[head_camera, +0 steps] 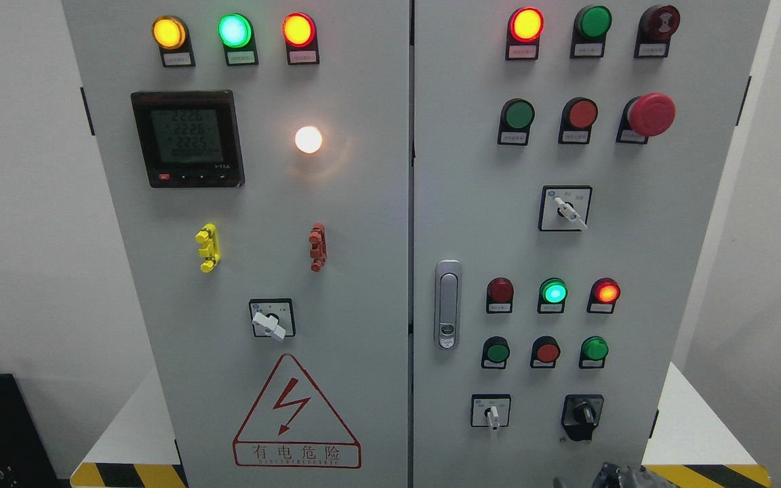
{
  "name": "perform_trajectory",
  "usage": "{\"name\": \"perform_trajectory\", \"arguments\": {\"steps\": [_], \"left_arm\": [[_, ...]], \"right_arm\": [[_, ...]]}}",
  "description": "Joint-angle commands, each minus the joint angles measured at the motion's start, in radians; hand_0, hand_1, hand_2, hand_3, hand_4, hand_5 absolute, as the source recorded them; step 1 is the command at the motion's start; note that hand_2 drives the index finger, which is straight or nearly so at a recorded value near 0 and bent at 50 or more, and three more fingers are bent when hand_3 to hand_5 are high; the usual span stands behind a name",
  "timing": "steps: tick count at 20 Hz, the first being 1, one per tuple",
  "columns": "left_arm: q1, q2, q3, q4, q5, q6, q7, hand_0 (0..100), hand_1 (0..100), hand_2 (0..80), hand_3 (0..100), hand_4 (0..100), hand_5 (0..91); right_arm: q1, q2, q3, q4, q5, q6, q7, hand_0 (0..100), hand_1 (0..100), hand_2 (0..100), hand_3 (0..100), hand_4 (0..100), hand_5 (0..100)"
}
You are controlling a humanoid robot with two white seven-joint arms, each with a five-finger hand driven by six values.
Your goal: Flip black knob to close circuit
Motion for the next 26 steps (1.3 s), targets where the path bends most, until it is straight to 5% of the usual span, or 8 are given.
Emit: {"name": "perform_trajectory", "arguments": {"steps": [1, 5, 9, 12, 26], "left_arm": [[0.034, 0.001, 0.011, -0.034, 0.008, -0.001, 0.000, 0, 0, 0.0, 5, 3, 0.0], [0.034, 0.000, 0.011, -0.034, 0.008, -0.001, 0.000, 0, 0, 0.0, 5, 3, 0.0], [0.034, 0.001, 0.011, -0.034, 0.008, -0.001, 0.000, 0, 0, 0.0, 5, 3, 0.0], [0.034, 0.000, 0.011, -0.034, 0.008, -0.001, 0.000, 0, 0, 0.0, 5, 3, 0.0], [0.034, 0.001, 0.011, -0.034, 0.008, -0.001, 0.000, 0, 0, 0.0, 5, 3, 0.0]], "right_arm": [[0.153, 0.044, -0.066, -0.184, -0.523, -0.015, 0.133, 0, 11, 13, 23, 21, 11], [0.194, 0.044, -0.171, -0.192, -0.773, -0.026, 0.313, 0, 2, 0, 7, 5, 0], [0.240, 0.044, -0.219, -0.220, -0.916, -0.038, 0.386, 0, 0, 0, 4, 3, 0], [0.277, 0.047, -0.216, -0.220, -0.922, -0.096, 0.397, 0, 0, 0, 4, 4, 0], [0.318, 0.048, -0.210, -0.217, -0.928, -0.101, 0.423, 0, 0, 0, 4, 5, 0]]}}
